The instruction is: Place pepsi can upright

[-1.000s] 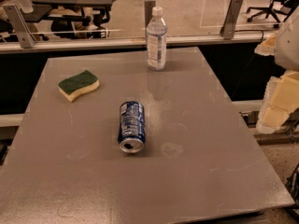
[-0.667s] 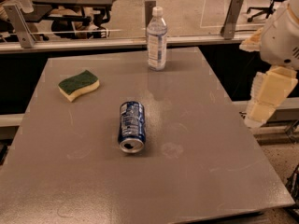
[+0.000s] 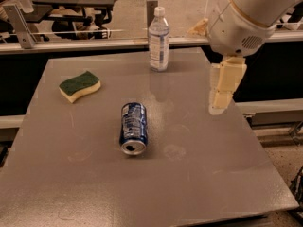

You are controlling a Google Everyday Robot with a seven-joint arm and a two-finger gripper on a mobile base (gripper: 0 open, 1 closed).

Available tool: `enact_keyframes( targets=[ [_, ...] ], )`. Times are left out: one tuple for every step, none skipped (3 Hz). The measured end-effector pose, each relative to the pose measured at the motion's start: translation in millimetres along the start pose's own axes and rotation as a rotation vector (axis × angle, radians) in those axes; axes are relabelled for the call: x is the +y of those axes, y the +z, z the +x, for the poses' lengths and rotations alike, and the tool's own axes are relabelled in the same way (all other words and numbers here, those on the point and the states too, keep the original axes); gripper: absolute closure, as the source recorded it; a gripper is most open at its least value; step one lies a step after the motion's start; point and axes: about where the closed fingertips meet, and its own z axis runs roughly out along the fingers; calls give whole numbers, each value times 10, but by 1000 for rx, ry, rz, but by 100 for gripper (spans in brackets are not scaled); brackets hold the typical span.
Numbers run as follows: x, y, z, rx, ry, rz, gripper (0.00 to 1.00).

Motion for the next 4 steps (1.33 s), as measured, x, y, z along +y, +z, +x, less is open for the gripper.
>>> enact_keyframes(
  targets=[
    [-46, 189, -367, -46, -233, -30, 0],
    [48, 446, -667, -59, -478, -89, 0],
    [155, 755, -842, -52, -704, -147, 0],
    [304, 1003, -938, -58, -905, -190, 0]
  ],
)
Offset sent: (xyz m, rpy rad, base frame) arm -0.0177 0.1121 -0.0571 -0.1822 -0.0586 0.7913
